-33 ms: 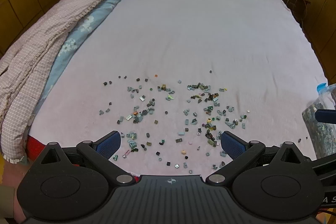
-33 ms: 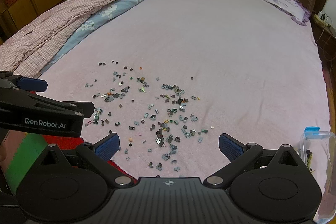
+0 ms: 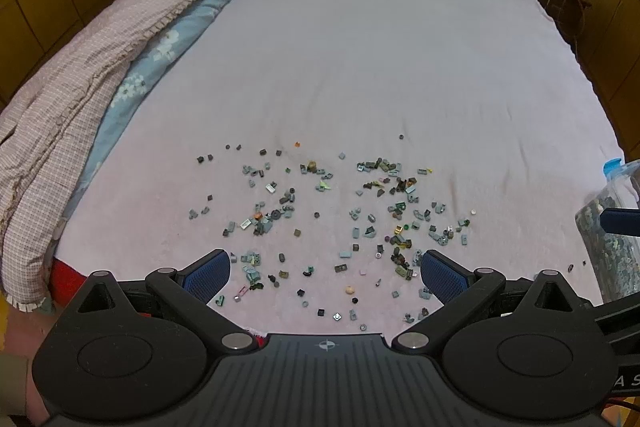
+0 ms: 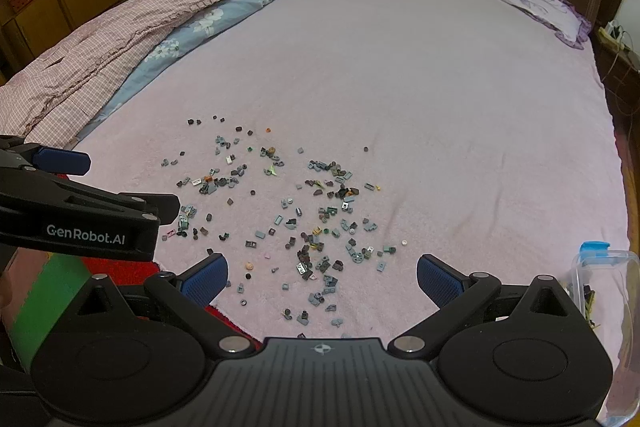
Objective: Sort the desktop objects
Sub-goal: 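Move both tools toward the scattered bricks on the sheet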
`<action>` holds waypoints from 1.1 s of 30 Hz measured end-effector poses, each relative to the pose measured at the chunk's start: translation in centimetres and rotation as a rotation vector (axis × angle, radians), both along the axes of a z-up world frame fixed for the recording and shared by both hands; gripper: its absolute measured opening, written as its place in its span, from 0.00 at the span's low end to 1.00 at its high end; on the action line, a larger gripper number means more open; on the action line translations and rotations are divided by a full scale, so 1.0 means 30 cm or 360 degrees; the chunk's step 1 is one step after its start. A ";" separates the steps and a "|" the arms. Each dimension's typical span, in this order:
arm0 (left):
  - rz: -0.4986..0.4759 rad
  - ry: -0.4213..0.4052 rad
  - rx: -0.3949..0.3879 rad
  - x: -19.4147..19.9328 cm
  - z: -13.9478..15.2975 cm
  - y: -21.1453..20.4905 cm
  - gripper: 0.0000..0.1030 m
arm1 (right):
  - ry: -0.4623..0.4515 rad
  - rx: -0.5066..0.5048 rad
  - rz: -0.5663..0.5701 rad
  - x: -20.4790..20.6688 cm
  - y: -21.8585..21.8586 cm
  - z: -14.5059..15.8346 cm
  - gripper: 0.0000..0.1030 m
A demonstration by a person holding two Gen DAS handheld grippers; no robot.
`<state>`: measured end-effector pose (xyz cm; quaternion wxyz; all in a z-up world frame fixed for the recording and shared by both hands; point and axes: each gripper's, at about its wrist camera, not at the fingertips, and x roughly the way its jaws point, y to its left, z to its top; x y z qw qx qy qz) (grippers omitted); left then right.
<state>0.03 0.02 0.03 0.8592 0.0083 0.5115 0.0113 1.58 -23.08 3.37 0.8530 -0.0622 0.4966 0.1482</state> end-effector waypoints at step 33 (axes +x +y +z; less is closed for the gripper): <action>-0.0039 0.0066 0.0009 0.043 -0.045 0.008 1.00 | -0.0005 -0.0002 0.0019 -0.096 -0.012 -0.019 0.99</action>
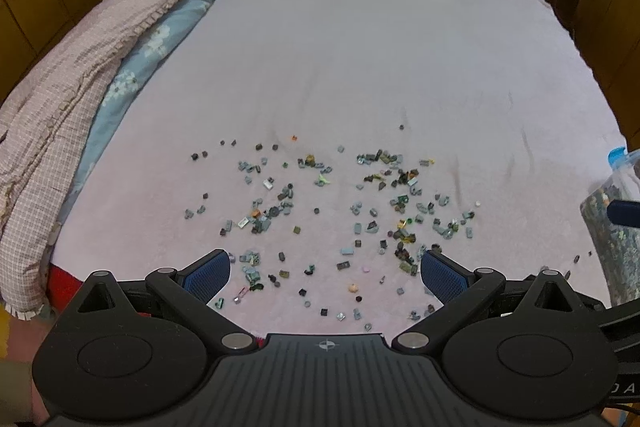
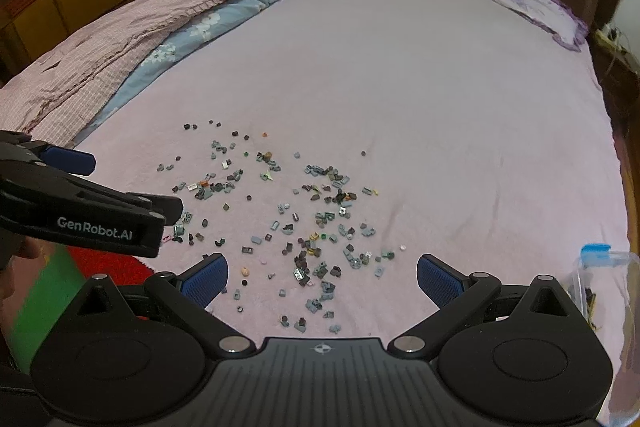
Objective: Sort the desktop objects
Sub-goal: 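Move both tools toward the scattered bricks on the sheet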
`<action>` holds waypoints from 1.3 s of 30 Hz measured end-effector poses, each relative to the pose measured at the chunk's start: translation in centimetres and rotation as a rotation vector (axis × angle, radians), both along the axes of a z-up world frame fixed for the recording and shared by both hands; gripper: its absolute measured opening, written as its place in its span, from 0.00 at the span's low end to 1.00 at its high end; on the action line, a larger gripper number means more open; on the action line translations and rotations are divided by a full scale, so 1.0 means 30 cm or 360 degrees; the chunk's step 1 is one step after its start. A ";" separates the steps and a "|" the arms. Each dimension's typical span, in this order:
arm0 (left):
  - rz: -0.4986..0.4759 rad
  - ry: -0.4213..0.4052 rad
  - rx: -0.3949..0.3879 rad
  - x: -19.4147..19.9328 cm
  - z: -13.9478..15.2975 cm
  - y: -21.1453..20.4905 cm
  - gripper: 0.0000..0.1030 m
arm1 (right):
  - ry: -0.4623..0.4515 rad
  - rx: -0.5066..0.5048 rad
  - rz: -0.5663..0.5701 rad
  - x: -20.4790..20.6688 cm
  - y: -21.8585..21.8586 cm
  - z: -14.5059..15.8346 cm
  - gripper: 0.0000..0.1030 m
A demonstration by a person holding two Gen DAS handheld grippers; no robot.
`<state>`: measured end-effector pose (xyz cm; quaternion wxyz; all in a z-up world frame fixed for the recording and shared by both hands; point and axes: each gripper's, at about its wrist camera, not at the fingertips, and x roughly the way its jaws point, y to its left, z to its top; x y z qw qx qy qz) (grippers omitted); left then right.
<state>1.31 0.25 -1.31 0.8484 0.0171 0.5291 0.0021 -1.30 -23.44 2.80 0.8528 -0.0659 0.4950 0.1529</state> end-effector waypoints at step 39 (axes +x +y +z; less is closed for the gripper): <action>-0.0119 0.0144 0.0184 0.120 -0.420 0.059 0.99 | 0.0130 0.0064 0.0150 0.228 0.303 -0.420 0.90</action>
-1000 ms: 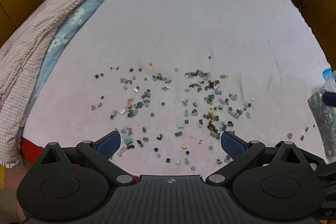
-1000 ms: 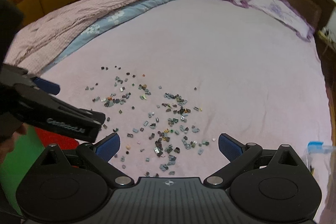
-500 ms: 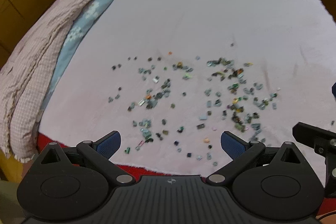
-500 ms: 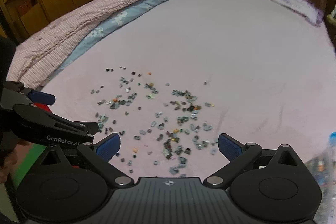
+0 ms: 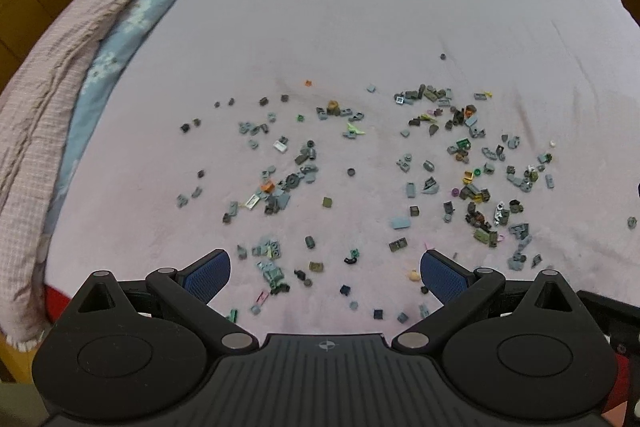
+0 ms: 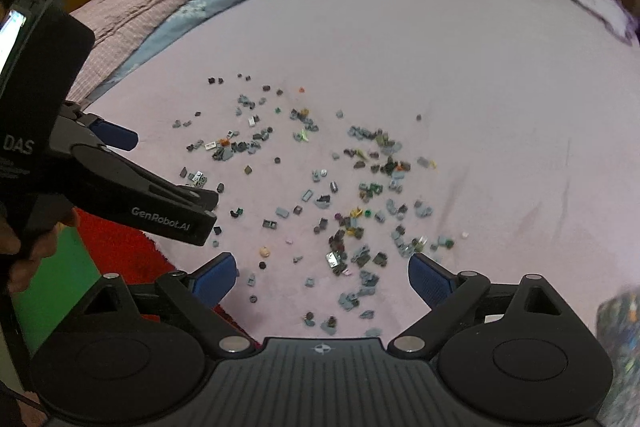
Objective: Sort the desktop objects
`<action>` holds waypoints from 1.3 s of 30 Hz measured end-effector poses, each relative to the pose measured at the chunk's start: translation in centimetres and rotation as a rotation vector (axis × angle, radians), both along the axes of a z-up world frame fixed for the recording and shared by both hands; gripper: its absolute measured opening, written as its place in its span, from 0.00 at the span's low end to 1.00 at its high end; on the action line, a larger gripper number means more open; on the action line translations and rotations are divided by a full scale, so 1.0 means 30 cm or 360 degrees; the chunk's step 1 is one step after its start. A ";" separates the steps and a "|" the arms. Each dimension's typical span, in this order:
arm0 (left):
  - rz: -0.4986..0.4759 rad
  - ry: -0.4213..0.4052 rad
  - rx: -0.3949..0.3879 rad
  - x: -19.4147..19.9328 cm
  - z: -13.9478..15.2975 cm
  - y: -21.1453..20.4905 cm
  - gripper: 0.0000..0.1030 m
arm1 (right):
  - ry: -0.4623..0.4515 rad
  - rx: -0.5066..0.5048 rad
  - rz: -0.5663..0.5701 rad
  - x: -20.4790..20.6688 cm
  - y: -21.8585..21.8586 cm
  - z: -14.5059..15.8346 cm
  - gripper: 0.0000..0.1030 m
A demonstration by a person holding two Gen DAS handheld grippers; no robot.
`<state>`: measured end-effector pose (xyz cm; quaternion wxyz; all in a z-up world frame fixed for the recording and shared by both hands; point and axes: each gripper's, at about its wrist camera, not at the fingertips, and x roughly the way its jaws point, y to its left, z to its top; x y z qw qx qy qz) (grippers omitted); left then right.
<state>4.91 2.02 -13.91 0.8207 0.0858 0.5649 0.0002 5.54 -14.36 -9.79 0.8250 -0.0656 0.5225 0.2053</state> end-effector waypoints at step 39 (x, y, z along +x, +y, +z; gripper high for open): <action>-0.0238 0.0105 -0.0043 0.074 -0.245 -0.003 0.99 | -0.0011 -0.0414 0.1236 0.060 0.090 -0.444 0.08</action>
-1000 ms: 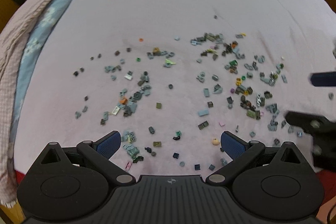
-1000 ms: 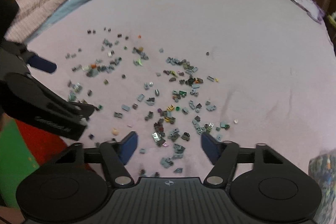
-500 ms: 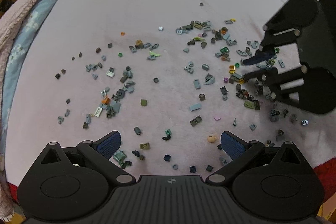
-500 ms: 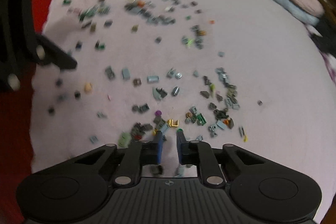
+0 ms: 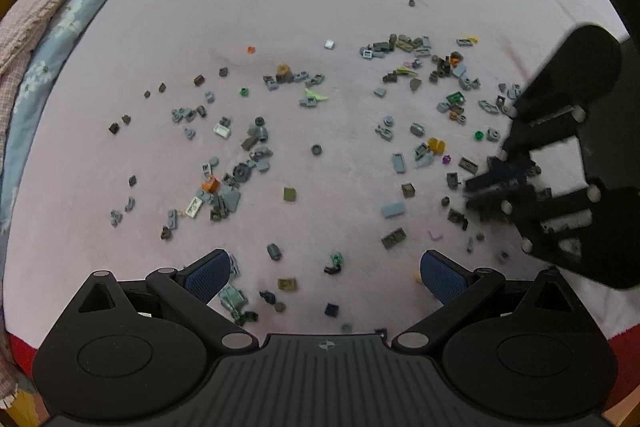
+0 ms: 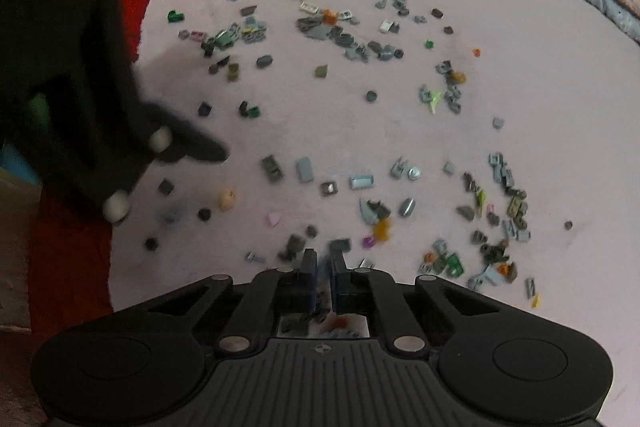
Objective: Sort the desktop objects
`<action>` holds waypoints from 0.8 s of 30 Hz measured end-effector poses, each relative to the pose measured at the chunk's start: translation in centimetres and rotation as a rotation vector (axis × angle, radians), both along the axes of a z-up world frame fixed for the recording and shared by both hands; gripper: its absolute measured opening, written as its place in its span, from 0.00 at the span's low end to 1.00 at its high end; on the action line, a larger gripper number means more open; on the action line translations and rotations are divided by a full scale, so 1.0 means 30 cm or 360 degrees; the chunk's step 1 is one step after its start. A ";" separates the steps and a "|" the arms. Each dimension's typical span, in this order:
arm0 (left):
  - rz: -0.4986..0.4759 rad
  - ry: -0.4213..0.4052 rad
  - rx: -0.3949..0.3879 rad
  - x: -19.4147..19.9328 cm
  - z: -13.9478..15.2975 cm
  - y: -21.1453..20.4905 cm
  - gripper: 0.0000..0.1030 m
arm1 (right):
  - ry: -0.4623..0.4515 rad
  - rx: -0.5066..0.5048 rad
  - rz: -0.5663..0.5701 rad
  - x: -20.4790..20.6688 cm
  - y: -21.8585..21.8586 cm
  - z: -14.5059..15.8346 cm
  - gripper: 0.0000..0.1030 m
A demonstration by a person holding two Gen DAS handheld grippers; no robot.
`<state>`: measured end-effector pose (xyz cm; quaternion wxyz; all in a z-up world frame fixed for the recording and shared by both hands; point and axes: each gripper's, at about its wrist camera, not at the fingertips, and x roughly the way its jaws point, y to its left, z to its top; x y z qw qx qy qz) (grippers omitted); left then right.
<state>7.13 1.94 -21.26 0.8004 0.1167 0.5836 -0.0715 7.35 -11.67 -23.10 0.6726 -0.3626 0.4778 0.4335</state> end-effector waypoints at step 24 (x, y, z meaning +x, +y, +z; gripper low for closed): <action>-0.0280 0.0204 0.0070 0.011 -0.156 -0.094 0.99 | 0.0061 0.0035 -0.0833 -0.051 -0.143 -0.010 0.21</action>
